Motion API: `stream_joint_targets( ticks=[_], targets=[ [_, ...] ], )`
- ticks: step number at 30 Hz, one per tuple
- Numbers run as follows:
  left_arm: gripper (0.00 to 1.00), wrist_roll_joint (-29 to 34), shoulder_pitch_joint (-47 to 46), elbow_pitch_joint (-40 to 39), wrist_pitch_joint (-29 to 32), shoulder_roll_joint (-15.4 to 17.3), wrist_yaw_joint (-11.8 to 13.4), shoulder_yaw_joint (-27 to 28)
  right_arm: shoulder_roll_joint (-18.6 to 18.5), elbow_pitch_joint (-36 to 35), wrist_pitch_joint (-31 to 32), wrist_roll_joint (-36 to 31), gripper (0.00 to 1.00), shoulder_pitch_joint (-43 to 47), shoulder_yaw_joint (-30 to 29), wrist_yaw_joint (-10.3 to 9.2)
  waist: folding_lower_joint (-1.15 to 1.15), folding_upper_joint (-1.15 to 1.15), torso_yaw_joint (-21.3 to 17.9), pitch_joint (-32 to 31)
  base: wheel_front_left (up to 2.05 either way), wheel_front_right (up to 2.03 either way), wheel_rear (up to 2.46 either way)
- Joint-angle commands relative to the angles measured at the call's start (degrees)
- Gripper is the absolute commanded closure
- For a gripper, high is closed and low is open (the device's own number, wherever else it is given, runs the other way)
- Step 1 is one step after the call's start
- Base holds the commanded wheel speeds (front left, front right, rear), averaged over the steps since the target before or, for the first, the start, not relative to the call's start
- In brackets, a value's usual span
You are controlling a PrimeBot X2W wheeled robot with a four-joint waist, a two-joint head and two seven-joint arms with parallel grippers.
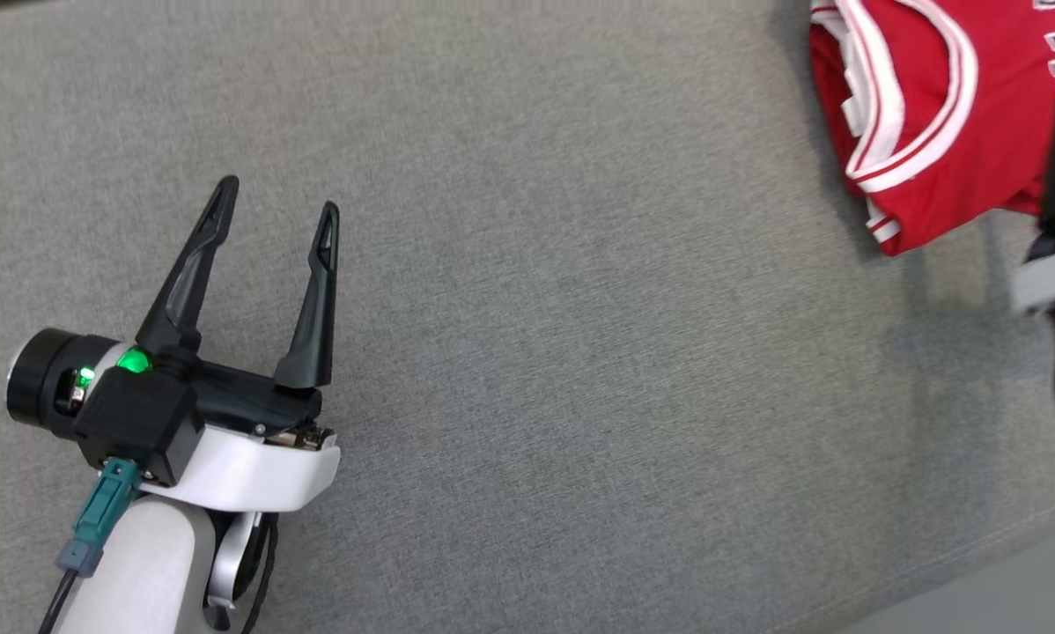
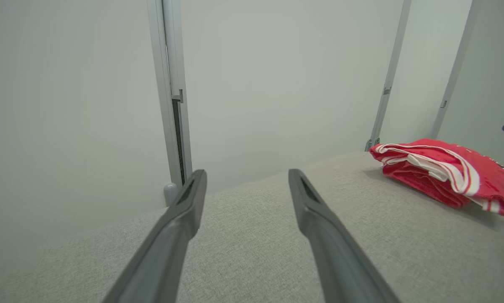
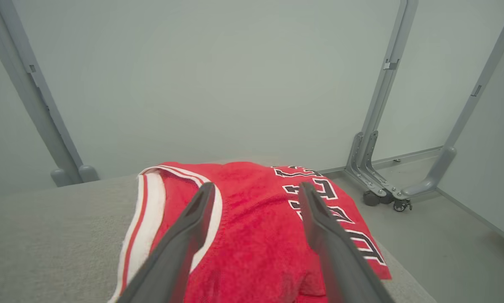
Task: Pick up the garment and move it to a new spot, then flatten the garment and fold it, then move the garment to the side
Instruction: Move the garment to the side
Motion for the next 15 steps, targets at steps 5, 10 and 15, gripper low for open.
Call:
stream_joint_targets(
  ticks=[5, 10, 15],
  targets=[
    [0.0, -1.03, 2.34, 0.6, -0.28, -0.22, 1.06, 0.46, 5.27, -9.65, -0.26, -2.87, 0.0, 9.12, 0.9, -0.09, 0.0, 0.0, 0.0, -3.5, 0.0, 0.0, 0.0],
    [0.0, -2.19, 4.23, 2.07, -0.98, -0.88, 2.29, 1.23, 8.73, -16.72, -0.28, -5.77, 0.0, 15.71, 2.77, -0.09, 0.0, 0.0, 2.42, -5.78, 0.0, 0.0, 0.0],
    [0.0, -3.57, 6.12, 4.36, -2.2, -2.2, 3.51, 2.08, 10.62, -22.47, 0.88, -8.27, 0.0, 20.69, 2.3, -0.09, 0.0, 0.0, 7.12, -8.34, 0.0, 0.0, 0.0]
  ],
)
